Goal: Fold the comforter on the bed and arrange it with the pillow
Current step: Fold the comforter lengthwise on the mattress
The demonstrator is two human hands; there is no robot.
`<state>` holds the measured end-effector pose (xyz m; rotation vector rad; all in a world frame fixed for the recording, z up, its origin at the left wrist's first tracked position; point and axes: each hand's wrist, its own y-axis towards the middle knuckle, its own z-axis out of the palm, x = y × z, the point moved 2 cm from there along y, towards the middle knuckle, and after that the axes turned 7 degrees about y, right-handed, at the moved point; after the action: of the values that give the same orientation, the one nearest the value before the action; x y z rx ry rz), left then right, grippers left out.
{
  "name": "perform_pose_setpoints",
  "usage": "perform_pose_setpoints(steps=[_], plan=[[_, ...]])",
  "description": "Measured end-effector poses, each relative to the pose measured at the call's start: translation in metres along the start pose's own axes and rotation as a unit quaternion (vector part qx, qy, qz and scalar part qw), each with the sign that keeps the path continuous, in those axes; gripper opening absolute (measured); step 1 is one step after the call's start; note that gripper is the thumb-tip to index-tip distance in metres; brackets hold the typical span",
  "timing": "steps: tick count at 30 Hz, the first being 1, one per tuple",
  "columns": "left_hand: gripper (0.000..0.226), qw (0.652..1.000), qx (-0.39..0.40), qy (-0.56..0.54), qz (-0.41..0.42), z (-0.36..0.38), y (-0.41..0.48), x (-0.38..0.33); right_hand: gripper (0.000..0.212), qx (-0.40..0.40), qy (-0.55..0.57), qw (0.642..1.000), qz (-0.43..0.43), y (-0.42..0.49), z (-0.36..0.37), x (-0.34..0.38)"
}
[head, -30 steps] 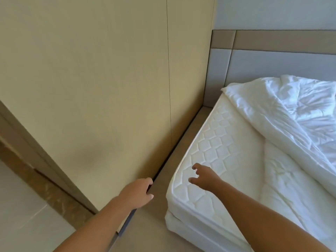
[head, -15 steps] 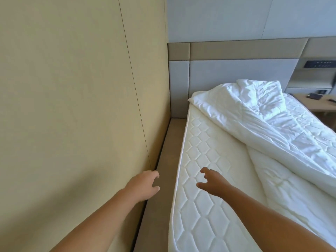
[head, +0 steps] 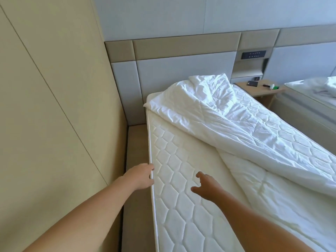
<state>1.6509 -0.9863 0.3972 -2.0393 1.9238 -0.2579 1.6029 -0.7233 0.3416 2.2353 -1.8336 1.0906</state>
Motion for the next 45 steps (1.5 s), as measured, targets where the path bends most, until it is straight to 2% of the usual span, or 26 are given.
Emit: perform_pose_setpoints(steps=[7, 13, 20, 25, 35, 40, 45], plan=[[0.054, 0.994, 0.041, 0.043, 0.093, -0.027, 0.207, 0.057, 0.065, -0.058, 0.008, 0.996, 0.074, 0.163, -0.031, 0.024], [0.051, 0.988, 0.062, 0.019, 0.140, -0.065, 0.346, 0.118, 0.062, -0.043, -0.040, 0.993, 0.105, 0.290, -0.046, 0.088], [0.057, 0.980, 0.085, 0.042, 0.175, -0.110, 0.425, 0.144, 0.061, -0.058, -0.043, 0.990, 0.118, 0.358, -0.081, 0.139], [0.057, 0.976, 0.075, 0.075, 0.192, -0.148, 0.467, 0.152, 0.065, -0.085, -0.028, 0.989, 0.116, 0.388, -0.112, 0.153], [0.058, 0.985, 0.035, 0.059, 0.161, -0.195, 0.531, 0.171, 0.061, -0.064, -0.022, 0.995, 0.077, 0.479, -0.137, 0.168], [0.059, 0.985, 0.049, 0.068, 0.152, -0.212, 0.607, 0.199, 0.061, -0.042, -0.027, 0.997, 0.064, 0.567, -0.144, 0.189], [0.058, 0.985, 0.070, 0.044, 0.149, -0.221, 0.738, 0.243, 0.065, -0.045, -0.019, 0.995, 0.085, 0.703, -0.146, 0.199]])
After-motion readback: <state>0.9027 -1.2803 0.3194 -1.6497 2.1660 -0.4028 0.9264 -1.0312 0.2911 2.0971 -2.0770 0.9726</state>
